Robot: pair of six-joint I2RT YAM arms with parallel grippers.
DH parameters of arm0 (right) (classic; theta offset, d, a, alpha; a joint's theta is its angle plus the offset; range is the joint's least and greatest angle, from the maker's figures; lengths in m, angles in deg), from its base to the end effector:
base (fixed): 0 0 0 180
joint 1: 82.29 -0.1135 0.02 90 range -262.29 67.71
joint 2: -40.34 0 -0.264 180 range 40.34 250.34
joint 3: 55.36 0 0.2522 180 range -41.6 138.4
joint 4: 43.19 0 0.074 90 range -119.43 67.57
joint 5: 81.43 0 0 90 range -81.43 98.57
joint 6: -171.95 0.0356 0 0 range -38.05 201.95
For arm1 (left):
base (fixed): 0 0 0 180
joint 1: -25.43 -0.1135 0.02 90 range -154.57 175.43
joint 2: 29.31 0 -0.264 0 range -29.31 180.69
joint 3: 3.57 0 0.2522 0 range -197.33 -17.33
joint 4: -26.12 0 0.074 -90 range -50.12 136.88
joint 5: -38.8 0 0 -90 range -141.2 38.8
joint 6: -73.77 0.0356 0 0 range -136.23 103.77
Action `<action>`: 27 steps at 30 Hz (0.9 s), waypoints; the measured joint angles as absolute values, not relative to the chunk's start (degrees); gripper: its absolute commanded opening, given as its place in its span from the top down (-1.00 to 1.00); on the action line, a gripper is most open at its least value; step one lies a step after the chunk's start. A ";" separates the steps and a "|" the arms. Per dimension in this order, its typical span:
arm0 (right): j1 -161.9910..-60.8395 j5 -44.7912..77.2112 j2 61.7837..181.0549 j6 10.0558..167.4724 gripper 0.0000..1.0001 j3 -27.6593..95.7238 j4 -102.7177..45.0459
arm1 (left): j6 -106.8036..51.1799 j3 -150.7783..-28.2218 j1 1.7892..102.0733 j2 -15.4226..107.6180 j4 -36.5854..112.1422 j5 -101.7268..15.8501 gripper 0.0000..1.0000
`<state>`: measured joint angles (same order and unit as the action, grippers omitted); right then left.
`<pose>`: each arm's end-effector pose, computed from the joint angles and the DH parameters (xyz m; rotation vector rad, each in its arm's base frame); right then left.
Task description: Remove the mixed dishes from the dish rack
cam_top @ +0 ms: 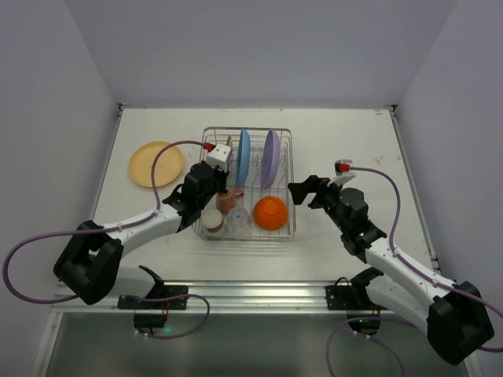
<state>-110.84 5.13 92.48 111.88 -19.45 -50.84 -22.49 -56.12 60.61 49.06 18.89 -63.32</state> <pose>0.1841 0.0977 0.2351 0.0671 1.7704 0.6980 0.2470 -0.1650 0.2275 0.3328 1.8690 -0.2934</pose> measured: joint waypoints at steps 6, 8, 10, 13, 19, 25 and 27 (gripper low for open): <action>-110.84 5.13 92.48 111.88 -0.98 -19.45 -50.82 | -22.82 -56.68 60.70 45.63 22.93 -64.54 1.00; -110.84 5.13 92.50 111.86 -0.98 -19.43 -50.82 | -22.98 -58.06 60.76 44.80 25.03 -64.67 1.00; -110.84 5.13 92.52 111.86 -0.98 -19.43 -50.80 | -23.17 -59.37 60.76 43.88 26.52 -64.72 1.00; -110.84 5.13 92.54 111.86 -0.98 -19.43 -50.80 | -23.70 -61.21 60.83 41.82 28.70 -64.67 1.00; -110.84 5.13 92.54 111.86 -0.98 -19.43 -50.77 | -24.59 -65.86 60.87 39.51 32.05 -65.44 1.00; -110.84 5.13 92.54 111.86 -0.98 -19.43 -50.77 | -24.68 -69.25 60.70 38.77 35.89 -69.02 1.00; -110.84 5.13 92.54 111.86 -0.98 -19.43 -50.77 | -24.70 -69.78 60.70 38.31 37.42 -69.99 1.00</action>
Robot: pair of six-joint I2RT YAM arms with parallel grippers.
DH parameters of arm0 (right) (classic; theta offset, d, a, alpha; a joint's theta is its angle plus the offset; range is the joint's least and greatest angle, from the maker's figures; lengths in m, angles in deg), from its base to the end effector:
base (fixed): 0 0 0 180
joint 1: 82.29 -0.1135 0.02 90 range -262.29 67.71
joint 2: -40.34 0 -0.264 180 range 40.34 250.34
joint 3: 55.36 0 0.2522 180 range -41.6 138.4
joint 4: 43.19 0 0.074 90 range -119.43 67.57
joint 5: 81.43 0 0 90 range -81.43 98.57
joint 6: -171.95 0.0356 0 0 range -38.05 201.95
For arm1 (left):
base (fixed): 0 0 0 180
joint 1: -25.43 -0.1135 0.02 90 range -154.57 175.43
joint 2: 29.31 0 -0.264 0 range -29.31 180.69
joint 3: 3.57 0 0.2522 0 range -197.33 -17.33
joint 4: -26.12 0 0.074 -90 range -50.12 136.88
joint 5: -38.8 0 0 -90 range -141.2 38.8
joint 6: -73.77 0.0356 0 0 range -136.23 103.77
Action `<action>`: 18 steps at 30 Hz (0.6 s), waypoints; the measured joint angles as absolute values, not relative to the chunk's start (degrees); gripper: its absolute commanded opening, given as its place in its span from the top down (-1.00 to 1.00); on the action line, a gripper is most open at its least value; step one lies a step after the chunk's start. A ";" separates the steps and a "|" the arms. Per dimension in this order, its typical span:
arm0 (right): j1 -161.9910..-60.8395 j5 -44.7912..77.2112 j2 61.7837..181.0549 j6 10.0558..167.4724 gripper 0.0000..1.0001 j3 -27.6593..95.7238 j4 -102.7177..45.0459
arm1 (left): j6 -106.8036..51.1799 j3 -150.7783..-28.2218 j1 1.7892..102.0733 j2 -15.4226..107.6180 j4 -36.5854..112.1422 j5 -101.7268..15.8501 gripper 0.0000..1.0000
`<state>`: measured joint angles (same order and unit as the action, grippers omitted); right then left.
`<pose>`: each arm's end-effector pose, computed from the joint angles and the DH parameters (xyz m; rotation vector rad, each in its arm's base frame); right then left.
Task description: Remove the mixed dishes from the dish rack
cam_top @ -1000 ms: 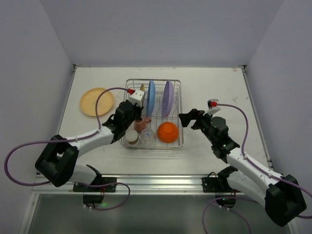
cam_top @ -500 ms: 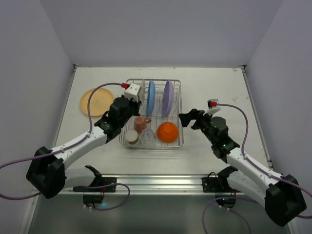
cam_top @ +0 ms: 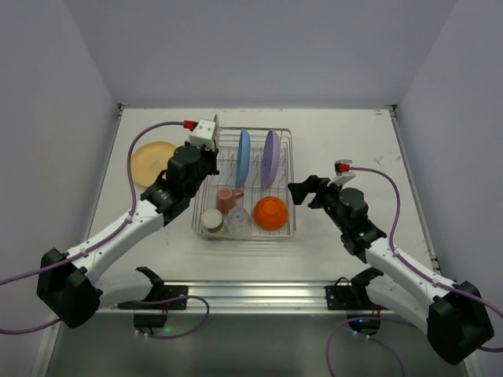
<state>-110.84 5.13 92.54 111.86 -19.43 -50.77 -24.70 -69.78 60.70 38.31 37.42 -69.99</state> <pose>0.1842 0.0978 0.2349 0.0668 1.7723 0.6970 0.2325 -0.1504 0.3277 0.1826 1.7784 -0.2557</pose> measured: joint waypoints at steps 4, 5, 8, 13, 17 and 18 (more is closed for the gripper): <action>-110.84 5.13 92.54 111.86 -0.98 -19.43 -50.77 | -24.68 -70.32 60.70 36.86 39.37 -72.11 1.00; -110.84 5.15 92.54 111.86 -0.98 -19.43 -50.77 | -24.66 -70.37 60.70 36.45 39.63 -72.67 1.00; -110.84 5.15 92.54 111.86 -0.98 -19.41 -50.75 | -24.64 -70.39 60.70 35.22 40.16 -74.97 1.00; -110.84 5.15 92.59 111.86 -0.98 -19.34 -50.67 | -24.20 -71.02 60.70 34.07 40.83 -82.16 1.00; -110.84 5.15 93.09 111.86 -0.98 -19.23 -50.40 | -23.02 -71.66 60.70 34.72 40.46 -87.71 1.00; -110.84 5.17 93.22 111.86 -0.98 -19.21 -50.36 | -22.67 -71.85 60.70 35.25 40.35 -89.11 1.00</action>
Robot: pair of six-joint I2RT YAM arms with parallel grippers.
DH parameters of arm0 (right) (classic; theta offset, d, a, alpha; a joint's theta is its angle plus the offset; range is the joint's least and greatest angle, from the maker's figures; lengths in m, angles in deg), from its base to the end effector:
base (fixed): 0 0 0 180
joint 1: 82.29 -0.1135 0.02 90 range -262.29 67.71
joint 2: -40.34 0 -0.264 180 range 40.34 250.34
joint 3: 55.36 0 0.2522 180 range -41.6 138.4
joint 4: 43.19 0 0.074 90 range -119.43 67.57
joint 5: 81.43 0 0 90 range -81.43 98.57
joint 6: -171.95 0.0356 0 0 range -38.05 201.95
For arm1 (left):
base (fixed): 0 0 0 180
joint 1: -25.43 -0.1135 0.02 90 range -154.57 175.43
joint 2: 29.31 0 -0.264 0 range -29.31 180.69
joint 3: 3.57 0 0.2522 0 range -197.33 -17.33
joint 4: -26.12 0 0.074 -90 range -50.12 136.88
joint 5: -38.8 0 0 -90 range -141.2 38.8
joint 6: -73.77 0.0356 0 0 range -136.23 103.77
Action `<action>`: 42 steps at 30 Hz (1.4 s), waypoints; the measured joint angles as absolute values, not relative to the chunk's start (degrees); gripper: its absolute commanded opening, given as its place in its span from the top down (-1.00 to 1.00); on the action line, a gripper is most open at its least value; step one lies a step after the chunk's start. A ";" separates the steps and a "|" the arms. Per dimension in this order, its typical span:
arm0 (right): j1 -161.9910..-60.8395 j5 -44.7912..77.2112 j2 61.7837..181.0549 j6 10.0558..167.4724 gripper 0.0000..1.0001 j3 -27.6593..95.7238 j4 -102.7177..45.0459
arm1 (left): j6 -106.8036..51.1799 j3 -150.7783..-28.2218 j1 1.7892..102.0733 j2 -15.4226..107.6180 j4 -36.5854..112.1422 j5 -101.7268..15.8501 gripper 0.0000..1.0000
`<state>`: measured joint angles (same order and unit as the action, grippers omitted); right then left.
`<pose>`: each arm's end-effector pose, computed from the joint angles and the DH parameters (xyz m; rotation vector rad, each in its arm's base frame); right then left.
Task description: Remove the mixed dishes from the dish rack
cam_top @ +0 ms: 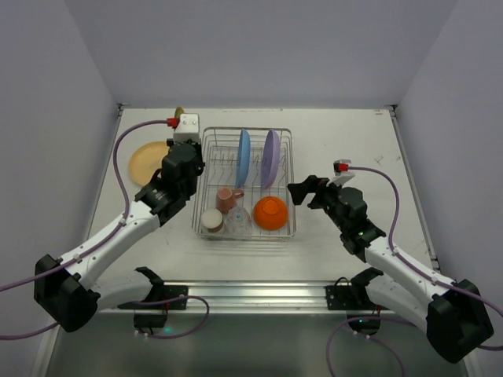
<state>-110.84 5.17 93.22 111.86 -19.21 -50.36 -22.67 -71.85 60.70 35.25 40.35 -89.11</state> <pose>0.1857 0.0986 0.2332 0.0661 1.7876 0.6921 0.2238 -0.1315 0.3496 -0.0456 1.7148 0.0411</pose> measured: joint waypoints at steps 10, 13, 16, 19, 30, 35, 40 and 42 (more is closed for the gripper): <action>-110.84 5.19 93.99 111.86 -0.98 -18.93 -49.97 | -21.86 -72.99 56.20 43.57 39.37 -95.32 1.00; -110.84 5.28 94.40 111.86 -0.98 -18.68 -49.92 | -23.59 -74.34 51.47 45.91 40.02 -93.96 1.00; -110.84 5.35 94.47 111.86 -0.98 -18.49 -49.90 | -25.18 -75.53 47.37 47.79 40.51 -93.09 1.00; -110.84 5.69 94.47 111.86 -0.98 -18.36 -49.99 | -25.88 -76.55 45.68 49.74 40.59 -93.20 1.00; -110.84 7.27 95.76 111.84 -0.98 -18.20 -49.99 | -24.83 -81.78 45.31 60.86 40.85 -96.91 1.00; -110.84 8.30 96.81 111.84 -0.98 -17.83 -49.99 | -24.09 -82.26 44.96 63.75 41.14 -98.44 1.00; -110.84 8.75 97.96 111.86 -0.98 -17.11 -49.99 | -24.11 -82.26 43.37 65.34 41.14 -99.30 1.00; -110.84 9.08 98.40 111.84 -0.98 -16.78 -50.01 | -24.13 -82.26 42.60 66.15 41.29 -99.34 1.00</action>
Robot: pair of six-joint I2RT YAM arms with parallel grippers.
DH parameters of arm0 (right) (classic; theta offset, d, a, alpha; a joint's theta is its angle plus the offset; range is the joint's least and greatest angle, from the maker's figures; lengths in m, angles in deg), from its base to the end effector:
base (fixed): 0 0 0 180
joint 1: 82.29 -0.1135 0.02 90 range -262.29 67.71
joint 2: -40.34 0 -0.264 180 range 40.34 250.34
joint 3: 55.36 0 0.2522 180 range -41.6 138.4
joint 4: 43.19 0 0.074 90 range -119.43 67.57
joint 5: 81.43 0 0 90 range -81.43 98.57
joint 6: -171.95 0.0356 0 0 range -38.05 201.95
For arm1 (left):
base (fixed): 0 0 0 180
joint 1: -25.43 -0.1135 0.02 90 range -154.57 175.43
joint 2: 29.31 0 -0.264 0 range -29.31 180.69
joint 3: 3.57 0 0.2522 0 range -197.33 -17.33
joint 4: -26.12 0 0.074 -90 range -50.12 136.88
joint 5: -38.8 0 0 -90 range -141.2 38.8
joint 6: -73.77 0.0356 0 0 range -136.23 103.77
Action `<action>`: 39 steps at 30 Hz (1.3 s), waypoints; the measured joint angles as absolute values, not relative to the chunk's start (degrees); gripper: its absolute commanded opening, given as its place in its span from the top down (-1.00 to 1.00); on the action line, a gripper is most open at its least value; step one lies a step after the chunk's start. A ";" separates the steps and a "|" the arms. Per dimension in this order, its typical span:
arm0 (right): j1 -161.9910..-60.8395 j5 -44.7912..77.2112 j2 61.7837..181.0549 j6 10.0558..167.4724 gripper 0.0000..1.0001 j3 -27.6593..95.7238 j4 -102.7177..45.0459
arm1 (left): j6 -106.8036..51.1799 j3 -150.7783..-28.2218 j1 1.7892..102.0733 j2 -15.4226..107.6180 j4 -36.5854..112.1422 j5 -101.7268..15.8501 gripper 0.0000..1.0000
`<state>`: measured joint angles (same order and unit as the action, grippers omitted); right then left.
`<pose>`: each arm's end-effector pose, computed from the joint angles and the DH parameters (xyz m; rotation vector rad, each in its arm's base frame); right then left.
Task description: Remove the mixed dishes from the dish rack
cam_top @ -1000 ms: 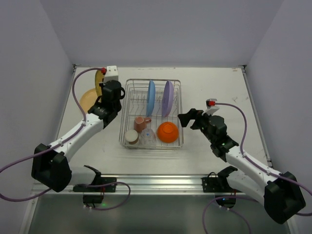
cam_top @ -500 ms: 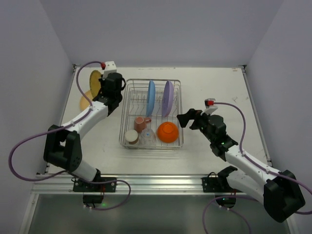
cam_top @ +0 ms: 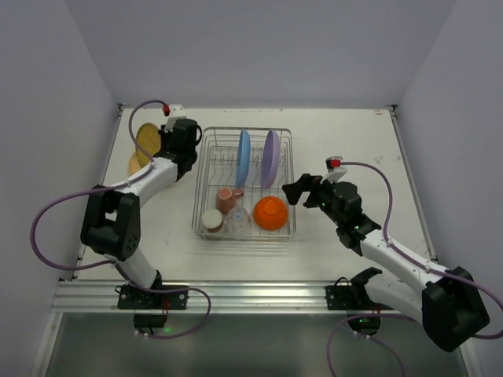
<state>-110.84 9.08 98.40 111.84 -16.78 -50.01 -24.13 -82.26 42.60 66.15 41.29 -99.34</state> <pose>0.1975 0.1078 0.2294 0.0151 1.8530 0.7311 0.3609 -0.0838 0.2518 -0.3197 1.9546 0.6067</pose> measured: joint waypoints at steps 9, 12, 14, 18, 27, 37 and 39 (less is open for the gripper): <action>-110.84 9.85 99.52 111.84 -0.98 -16.22 -49.99 | -25.10 -82.28 40.15 70.74 43.06 -99.19 1.00; -110.84 9.89 99.65 111.84 -0.98 -16.19 -49.99 | -25.27 -82.34 40.11 71.75 43.74 -98.92 1.00; -110.84 9.96 99.65 111.84 -0.98 -16.19 -50.01 | -25.38 -82.72 40.09 72.12 43.96 -98.86 1.00; -110.84 10.13 99.65 111.84 -0.98 -16.17 -49.99 | -25.84 -84.68 40.04 73.39 45.49 -98.75 0.62; -110.84 10.26 99.65 111.84 -0.98 -16.11 -49.99 | -27.11 -86.15 39.98 75.05 47.32 -96.48 0.36; -110.84 10.26 99.65 111.82 -0.98 -16.11 -49.99 | -27.61 -87.66 38.93 78.06 48.29 -91.41 0.36; -110.84 10.26 99.65 111.84 -0.98 -16.11 -49.97 | -27.67 -87.96 38.71 78.81 48.53 -90.09 0.36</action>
